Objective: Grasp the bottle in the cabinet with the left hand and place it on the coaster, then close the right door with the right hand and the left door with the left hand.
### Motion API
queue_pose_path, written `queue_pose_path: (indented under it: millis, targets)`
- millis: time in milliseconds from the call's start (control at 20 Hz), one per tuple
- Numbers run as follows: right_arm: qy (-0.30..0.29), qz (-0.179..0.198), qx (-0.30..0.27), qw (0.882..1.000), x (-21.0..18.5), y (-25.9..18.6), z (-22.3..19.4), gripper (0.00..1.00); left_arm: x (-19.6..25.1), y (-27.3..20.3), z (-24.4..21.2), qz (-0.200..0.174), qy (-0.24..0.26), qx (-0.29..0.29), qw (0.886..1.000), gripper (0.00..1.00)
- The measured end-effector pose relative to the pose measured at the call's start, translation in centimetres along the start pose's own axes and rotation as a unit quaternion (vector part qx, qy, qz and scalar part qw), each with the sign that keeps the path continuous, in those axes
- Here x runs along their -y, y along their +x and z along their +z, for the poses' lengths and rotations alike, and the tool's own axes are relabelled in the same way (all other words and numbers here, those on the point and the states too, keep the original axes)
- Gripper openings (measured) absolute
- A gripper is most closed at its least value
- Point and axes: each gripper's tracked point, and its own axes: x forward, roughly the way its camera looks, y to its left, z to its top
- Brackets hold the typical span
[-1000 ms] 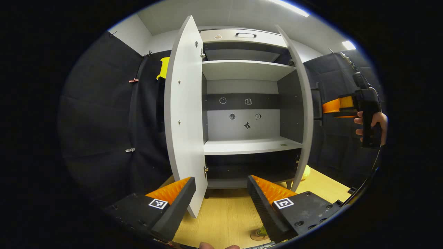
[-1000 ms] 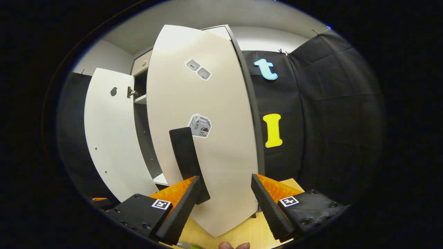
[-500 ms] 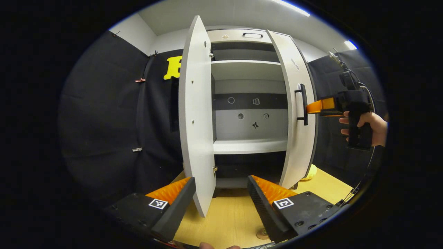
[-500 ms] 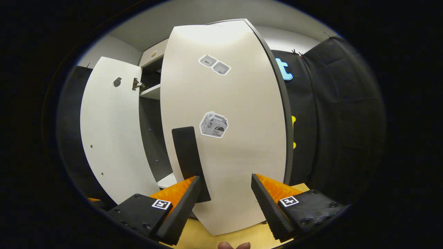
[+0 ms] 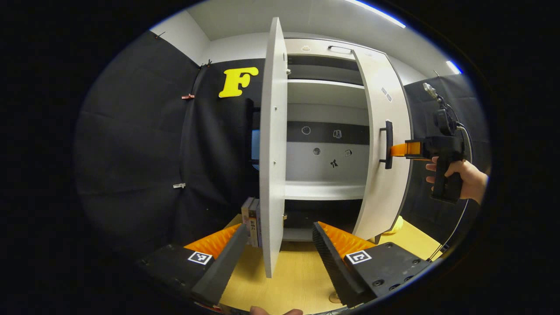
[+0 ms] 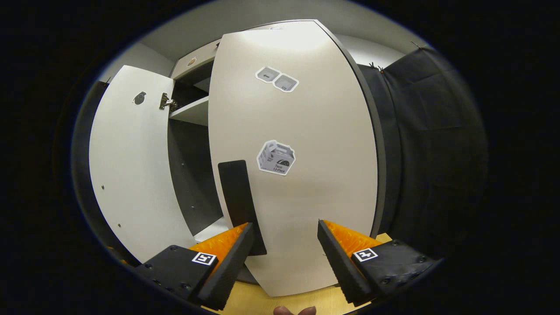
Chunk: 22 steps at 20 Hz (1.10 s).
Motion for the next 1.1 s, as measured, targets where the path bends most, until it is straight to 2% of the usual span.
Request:
queue_pose_path:
  millis: [300, 600, 800, 950, 1100]
  targets:
    - [-0.006, -0.022, 0.001, 1.0, -0.1, 0.7, 0.0, 0.97, -5.3, 1.7, 2.5, 0.021, -0.008, 0.005, 1.0, 0.95]
    - [-0.011, -0.029, 0.015, 0.999, -0.2, -2.1, 1.1, 0.98, -10.1, 6.1, 6.5, 0.037, -0.023, 0.018, 0.999, 0.95]
    - [-0.031, -0.035, 0.016, 0.999, 0.6, -4.3, 1.2, 0.97, -10.0, 8.7, 7.5, 0.03, 0.0, 0.018, 0.999, 0.95]
    - [-0.04, -0.04, 0.017, 0.998, 1.4, -5.7, 1.4, 0.97, -9.9, 8.9, 8.0, 0.04, 0.021, 0.026, 0.999, 0.93]
    - [-0.042, -0.04, 0.018, 0.998, 2.1, -6.9, 1.6, 0.97, -8.4, 8.4, 7.5, 0.037, -0.003, 0.022, 0.999, 0.92]
